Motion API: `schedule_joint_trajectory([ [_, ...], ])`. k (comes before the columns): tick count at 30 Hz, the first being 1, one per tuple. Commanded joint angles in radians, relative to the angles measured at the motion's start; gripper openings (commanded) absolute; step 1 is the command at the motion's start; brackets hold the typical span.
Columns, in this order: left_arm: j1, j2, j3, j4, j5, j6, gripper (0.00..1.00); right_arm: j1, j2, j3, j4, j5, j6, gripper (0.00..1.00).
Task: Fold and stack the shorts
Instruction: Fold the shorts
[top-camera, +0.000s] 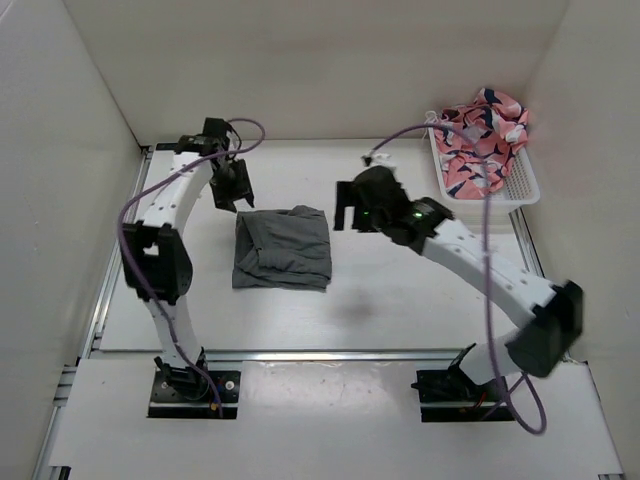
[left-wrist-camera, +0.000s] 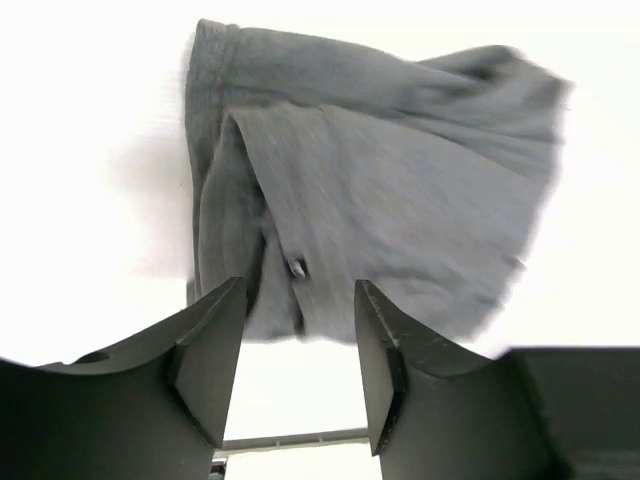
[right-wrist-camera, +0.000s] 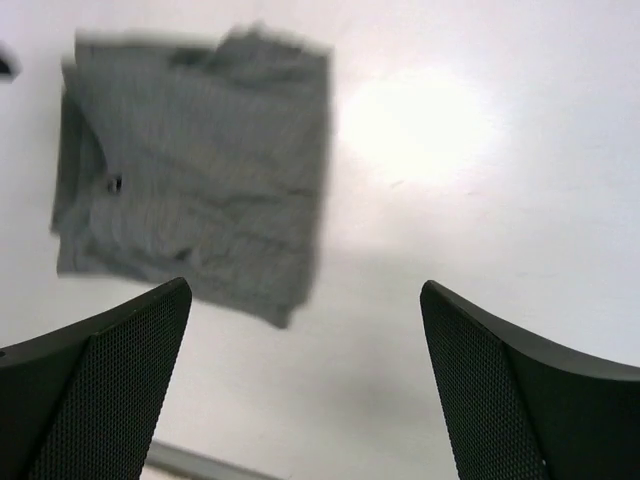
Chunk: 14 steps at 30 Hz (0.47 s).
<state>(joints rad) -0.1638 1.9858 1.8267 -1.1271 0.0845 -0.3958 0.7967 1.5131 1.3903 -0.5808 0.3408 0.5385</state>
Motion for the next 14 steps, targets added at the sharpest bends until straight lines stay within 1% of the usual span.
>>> schedule_joint_trajectory([
  [1, 0.013, -0.256, -0.001, -0.03, -0.006, 0.04, 0.59, -0.056, -0.137, -0.083, -0.092, 0.216, -0.002, 1.0],
  [2, 0.014, -0.29, -0.021, -0.03, -0.006, 0.04, 0.59, -0.091, -0.195, -0.097, -0.112, 0.236, -0.002, 1.0],
  [4, 0.026, -0.366, -0.113, -0.007, -0.058, 0.04, 0.59, -0.126, -0.249, -0.123, -0.169, 0.268, -0.002, 1.0],
  [5, 0.035, -0.445, -0.148, 0.004, -0.069, 0.04, 0.59, -0.158, -0.296, -0.148, -0.186, 0.282, -0.002, 1.0],
  [6, 0.046, -0.487, -0.223, 0.03, -0.069, 0.04, 0.59, -0.174, -0.319, -0.16, -0.218, 0.305, -0.002, 1.0],
  [7, 0.046, -0.528, -0.262, 0.044, -0.078, 0.04, 0.59, -0.188, -0.342, -0.174, -0.229, 0.314, -0.002, 1.0],
  [8, 0.056, -0.604, -0.295, 0.058, -0.078, 0.04, 0.59, -0.21, -0.384, -0.204, -0.229, 0.314, -0.002, 1.0],
  [9, 0.056, -0.642, -0.357, 0.069, -0.087, 0.029, 0.59, -0.223, -0.404, -0.221, -0.243, 0.323, 0.011, 1.0],
  [10, 0.066, -0.677, -0.384, 0.087, -0.097, 0.019, 0.58, -0.234, -0.421, -0.237, -0.243, 0.323, 0.011, 1.0],
  [11, 0.066, -0.738, -0.409, 0.087, -0.107, 0.018, 0.58, -0.253, -0.448, -0.267, -0.243, 0.323, 0.023, 0.96],
  [12, 0.066, -0.766, -0.449, 0.104, -0.108, 0.018, 0.58, -0.254, -0.462, -0.286, -0.243, 0.323, 0.023, 0.95],
  [13, 0.066, -0.791, -0.464, 0.115, -0.117, 0.009, 0.58, -0.264, -0.474, -0.299, -0.243, 0.313, 0.023, 0.93],
  [14, 0.066, -0.811, -0.477, 0.115, -0.117, 0.009, 0.58, -0.264, -0.475, -0.309, -0.243, 0.313, 0.023, 0.95],
])
